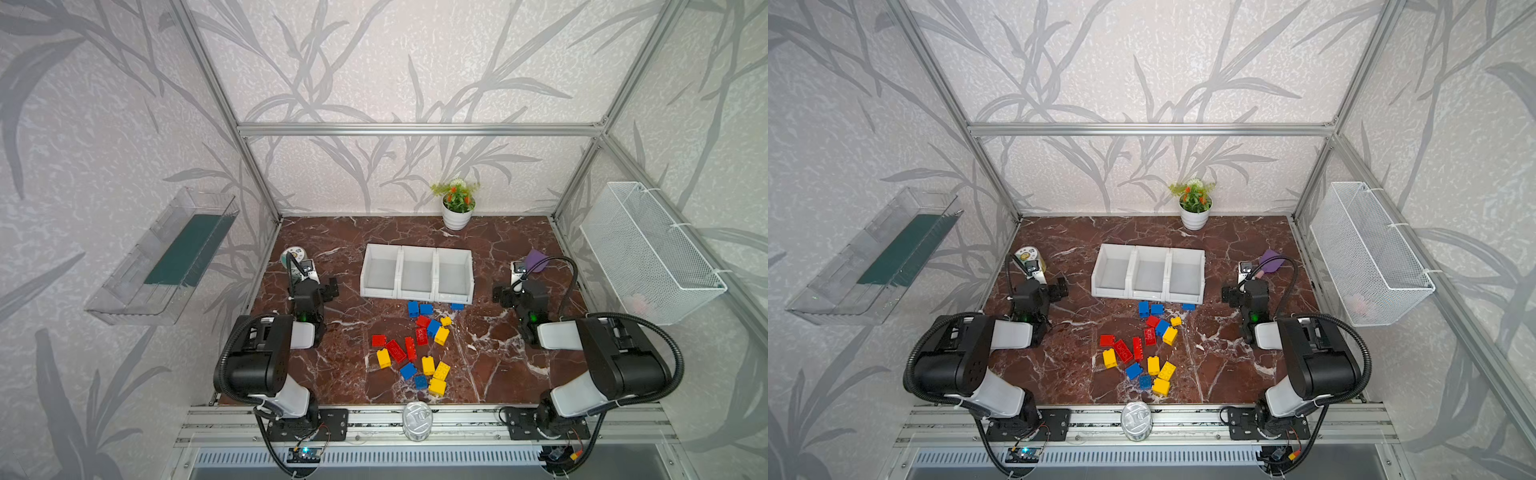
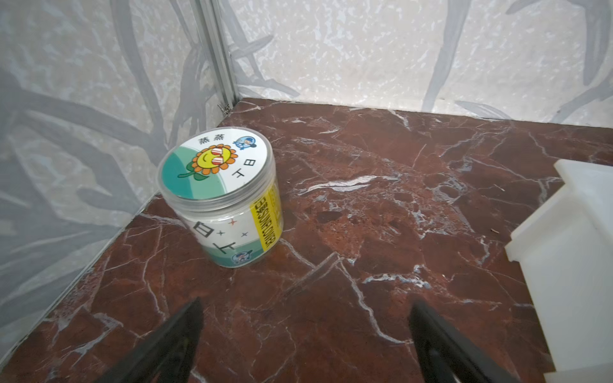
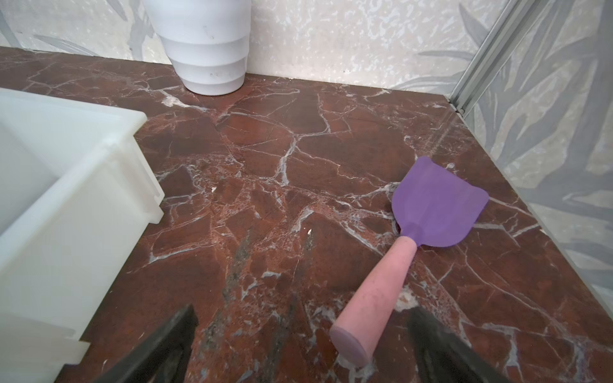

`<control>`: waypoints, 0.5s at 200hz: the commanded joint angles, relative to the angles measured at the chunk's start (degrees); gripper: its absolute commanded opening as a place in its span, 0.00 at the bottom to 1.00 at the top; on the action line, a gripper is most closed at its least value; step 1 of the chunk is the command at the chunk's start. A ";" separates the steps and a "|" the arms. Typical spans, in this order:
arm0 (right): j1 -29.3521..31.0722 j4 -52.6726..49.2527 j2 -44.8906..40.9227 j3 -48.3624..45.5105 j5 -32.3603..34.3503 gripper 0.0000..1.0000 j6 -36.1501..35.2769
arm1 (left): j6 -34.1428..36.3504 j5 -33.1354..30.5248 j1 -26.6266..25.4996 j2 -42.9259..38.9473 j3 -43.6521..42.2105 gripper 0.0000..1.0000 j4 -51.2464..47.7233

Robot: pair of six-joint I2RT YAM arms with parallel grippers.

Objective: Sort the legos into containers by color
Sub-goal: 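Move both grippers from rest toward the brick pile in front of the bin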

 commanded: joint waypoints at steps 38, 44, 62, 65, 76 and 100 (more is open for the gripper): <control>0.11 0.47 -0.84 0.83 0.01 0.99 -0.24 | 1.03 2.05 0.31 0.27 -0.03 0.99 0.59; 0.15 0.47 -0.84 0.83 0.01 0.99 -0.27 | 1.07 1.98 0.31 0.20 -0.05 0.99 0.60; 0.11 0.47 -0.84 0.83 0.01 0.99 -0.21 | 1.04 1.99 0.34 0.24 -0.04 0.99 0.60; 0.12 0.47 -0.84 0.83 0.01 0.99 -0.28 | 1.03 1.92 0.29 0.22 -0.05 0.99 0.62; 0.11 0.46 -0.84 0.83 0.05 0.99 -0.29 | 0.95 2.05 0.34 0.24 0.02 0.99 0.52; 0.13 0.46 -0.84 0.83 0.04 0.99 -0.21 | 0.60 2.50 0.62 -0.24 0.38 0.99 -1.06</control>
